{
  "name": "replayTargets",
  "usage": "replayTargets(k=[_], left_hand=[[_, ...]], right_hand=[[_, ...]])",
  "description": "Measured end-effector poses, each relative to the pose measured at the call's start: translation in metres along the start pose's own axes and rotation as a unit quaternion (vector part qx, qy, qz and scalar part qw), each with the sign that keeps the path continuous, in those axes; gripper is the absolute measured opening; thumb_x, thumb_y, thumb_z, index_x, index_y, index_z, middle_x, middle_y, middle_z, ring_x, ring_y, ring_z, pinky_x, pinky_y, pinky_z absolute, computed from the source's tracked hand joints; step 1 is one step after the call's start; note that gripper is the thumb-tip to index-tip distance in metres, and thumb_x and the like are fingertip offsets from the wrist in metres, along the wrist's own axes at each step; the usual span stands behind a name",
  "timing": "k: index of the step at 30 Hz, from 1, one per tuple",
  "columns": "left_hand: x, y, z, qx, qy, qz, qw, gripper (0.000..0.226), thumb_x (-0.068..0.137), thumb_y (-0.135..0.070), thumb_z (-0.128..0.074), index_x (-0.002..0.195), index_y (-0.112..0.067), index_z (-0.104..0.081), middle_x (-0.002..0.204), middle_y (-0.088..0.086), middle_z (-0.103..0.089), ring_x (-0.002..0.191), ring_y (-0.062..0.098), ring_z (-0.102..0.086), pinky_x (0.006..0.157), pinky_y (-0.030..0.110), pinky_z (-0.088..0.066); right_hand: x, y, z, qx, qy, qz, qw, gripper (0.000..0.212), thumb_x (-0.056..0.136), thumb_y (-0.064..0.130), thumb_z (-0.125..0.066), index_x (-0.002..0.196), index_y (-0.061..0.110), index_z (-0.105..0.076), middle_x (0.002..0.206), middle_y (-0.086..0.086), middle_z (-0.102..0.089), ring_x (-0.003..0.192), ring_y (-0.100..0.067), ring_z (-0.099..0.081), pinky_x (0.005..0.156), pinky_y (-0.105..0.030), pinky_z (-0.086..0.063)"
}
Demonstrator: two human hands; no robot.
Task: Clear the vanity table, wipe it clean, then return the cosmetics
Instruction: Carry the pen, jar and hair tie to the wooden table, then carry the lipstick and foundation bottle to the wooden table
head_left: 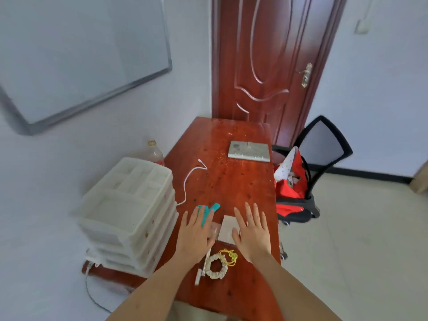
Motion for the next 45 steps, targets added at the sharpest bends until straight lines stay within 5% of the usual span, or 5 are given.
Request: replayTargets(k=[15,28,34,41,45], left_hand=[[-0.189,0.034,0.130,0.100,-0.094,0.337,0.931,0.067,0.087,-0.053,-0.026,0.144,-0.017,-0.024,0.145,0.014,-0.040,0.133,0.034,-0.038,0.107,0.055,-0.023],[-0.596,-0.004,0.221,0.215,-0.064,0.669,0.708,0.067,0.088,-0.052,-0.020,0.145,-0.017,-0.019,0.147,0.014,-0.037,0.134,0.033,-0.035,0.108,0.054,-0.025],[-0.760,-0.087,0.239,0.235,0.002,0.762,0.603,0.070,0.095,-0.053,-0.018,0.146,-0.020,0.017,0.156,0.014,0.007,0.143,0.033,0.004,0.113,0.053,0.005],[-0.907,-0.184,0.231,0.204,0.036,0.853,0.479,0.069,0.096,-0.050,-0.026,0.149,-0.018,0.003,0.156,0.016,-0.002,0.143,0.033,-0.002,0.113,0.053,0.000],[-0.972,-0.218,0.220,0.185,0.048,0.896,0.402,0.076,0.081,-0.052,-0.057,0.143,-0.014,-0.035,0.145,0.020,-0.038,0.132,0.037,-0.037,0.105,0.056,-0.029]], right_hand=[[-0.055,0.144,0.116,0.108,-0.153,0.374,0.908,0.058,0.087,0.042,-0.032,0.138,0.017,-0.042,0.145,-0.018,-0.038,0.134,-0.040,-0.033,0.105,-0.054,-0.032],[-0.381,0.364,0.177,0.229,-0.123,0.643,0.721,0.059,0.089,0.042,-0.026,0.140,0.015,-0.041,0.148,-0.020,-0.031,0.136,-0.044,-0.024,0.108,-0.056,-0.026],[-0.569,0.405,0.193,0.277,-0.086,0.717,0.634,0.055,0.091,0.038,-0.040,0.141,0.016,-0.037,0.149,-0.021,-0.028,0.135,-0.048,-0.022,0.108,-0.057,-0.023],[-0.761,0.419,0.186,0.264,-0.017,0.811,0.522,0.060,0.086,0.034,-0.057,0.140,0.014,-0.040,0.147,-0.023,-0.031,0.133,-0.049,-0.027,0.106,-0.058,-0.025],[-0.844,0.432,0.175,0.241,0.015,0.852,0.464,0.061,0.085,0.035,-0.059,0.140,0.015,-0.040,0.147,-0.023,-0.031,0.133,-0.049,-0.027,0.106,-0.058,-0.026]])
Point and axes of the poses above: each hand's wrist, its own x-axis towards the middle knuckle, its own z-axis out of the back of the hand, y = z × x, the point moved 2 cm from there along x, towards the middle knuckle
